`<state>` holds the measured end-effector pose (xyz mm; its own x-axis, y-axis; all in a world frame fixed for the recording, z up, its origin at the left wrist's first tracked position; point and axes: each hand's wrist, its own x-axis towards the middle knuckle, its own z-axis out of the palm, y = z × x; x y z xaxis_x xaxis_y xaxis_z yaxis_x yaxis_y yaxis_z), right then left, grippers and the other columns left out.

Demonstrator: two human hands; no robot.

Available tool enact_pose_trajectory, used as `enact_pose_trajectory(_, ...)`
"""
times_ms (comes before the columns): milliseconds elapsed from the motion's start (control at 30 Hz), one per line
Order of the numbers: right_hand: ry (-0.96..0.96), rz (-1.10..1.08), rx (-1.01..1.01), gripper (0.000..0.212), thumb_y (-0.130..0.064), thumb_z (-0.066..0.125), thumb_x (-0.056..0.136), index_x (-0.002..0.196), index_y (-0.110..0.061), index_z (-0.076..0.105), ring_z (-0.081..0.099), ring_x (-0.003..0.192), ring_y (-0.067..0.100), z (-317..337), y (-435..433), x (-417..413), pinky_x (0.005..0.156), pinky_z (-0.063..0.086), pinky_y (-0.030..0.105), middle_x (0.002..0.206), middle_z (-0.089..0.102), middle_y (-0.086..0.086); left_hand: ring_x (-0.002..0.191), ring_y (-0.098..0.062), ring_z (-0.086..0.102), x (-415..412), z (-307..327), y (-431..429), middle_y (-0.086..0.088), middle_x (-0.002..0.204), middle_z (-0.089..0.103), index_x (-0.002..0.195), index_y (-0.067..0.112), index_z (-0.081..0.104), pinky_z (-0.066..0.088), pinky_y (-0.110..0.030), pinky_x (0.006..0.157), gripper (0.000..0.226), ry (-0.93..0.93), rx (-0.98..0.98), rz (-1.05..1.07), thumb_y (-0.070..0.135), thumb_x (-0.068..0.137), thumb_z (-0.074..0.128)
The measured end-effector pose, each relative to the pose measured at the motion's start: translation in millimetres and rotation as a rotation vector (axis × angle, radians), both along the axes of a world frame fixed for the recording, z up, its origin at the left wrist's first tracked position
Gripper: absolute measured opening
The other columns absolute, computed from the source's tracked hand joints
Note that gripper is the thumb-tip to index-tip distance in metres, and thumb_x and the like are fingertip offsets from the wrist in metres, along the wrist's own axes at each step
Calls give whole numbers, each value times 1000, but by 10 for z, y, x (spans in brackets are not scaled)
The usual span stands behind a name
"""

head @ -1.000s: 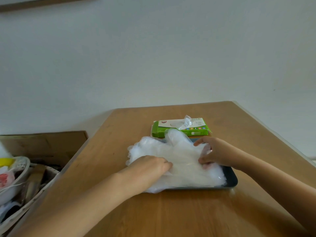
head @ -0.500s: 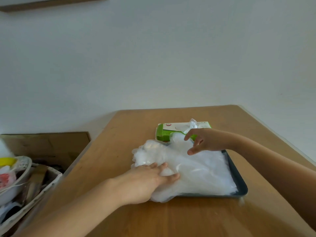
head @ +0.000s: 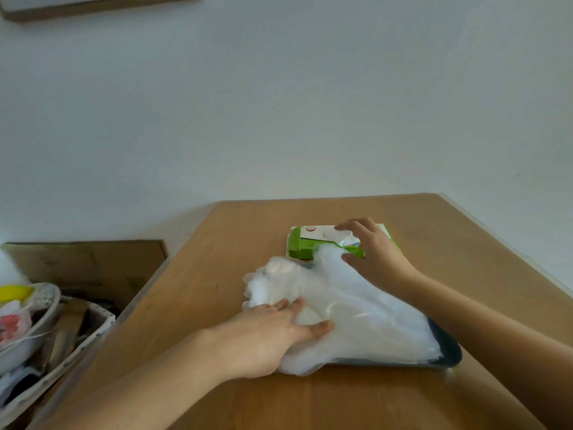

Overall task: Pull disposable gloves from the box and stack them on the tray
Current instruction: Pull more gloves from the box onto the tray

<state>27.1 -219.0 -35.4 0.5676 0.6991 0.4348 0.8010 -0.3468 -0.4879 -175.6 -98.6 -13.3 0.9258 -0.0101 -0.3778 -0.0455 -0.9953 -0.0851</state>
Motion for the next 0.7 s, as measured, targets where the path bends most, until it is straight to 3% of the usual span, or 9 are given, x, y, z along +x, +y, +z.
enact_pose_trajectory(67,-96,41,0,16,-14,68,85,97,-22,62,49,80,0,-42,-142,-173,74,39,17,97,51,-12,148,-28,3,-1,2,0,-8,161,-9,147,53,-2,21,-46,114,81,-4,-2,2,0,97,34)
enact_pose_trajectory(133,-133,117,-176,6,-28,66,87,86,-26,61,52,79,0,-113,-309,-325,73,40,18,89,57,-13,148,-27,4,-2,-14,11,-7,161,-8,147,52,-1,23,-45,113,80,-21,-6,2,1,97,33)
enact_pose_trajectory(200,-76,189,-319,21,-42,62,89,103,-27,64,50,99,-2,-172,-438,-400,91,38,16,109,59,-15,148,-23,7,-19,-19,41,-3,162,-6,148,51,0,26,-43,114,78,-45,-20,12,3,96,33)
enact_pose_trajectory(233,-38,221,-360,35,-48,59,89,118,-29,60,44,111,-7,-172,-482,-416,101,30,12,124,52,-19,148,-20,7,-33,-14,65,-1,162,-5,148,50,1,26,-39,115,77,-57,-28,28,3,96,34)
enact_pose_trajectory(333,16,236,-547,71,-65,48,85,147,-39,25,13,137,-6,-178,-560,-426,106,1,8,148,16,-25,148,-14,8,-116,38,161,5,162,3,150,45,9,22,-32,117,74,-21,-34,124,2,96,35)
enact_pose_trajectory(400,-23,243,-634,83,-73,39,82,151,-39,7,-4,145,2,-209,-577,-422,108,-9,14,157,-1,-18,144,-17,23,-188,121,245,4,158,20,149,39,26,28,-36,114,66,18,-16,238,3,94,35)
enact_pose_trajectory(500,-54,247,-674,90,-77,34,80,151,-37,-3,-13,145,5,-244,-587,-410,110,-13,19,159,-13,-13,114,-18,54,-240,320,251,-3,134,53,128,22,56,44,-43,99,46,-52,7,381,6,89,35)
enact_pose_trajectory(567,-58,244,-680,91,-78,33,80,151,-36,-5,-15,145,5,-254,-597,-404,109,-14,20,158,-14,-12,108,-16,58,-205,439,73,3,124,59,125,27,58,48,-39,92,42,-209,-58,388,10,93,36)
enact_pose_trajectory(700,-63,237,-703,96,-77,32,80,152,-28,-8,-15,145,6,-255,-601,-425,112,-12,22,158,-15,-10,116,-19,54,34,395,-515,1,128,57,134,29,50,43,-30,93,39,-420,-185,332,20,101,33)
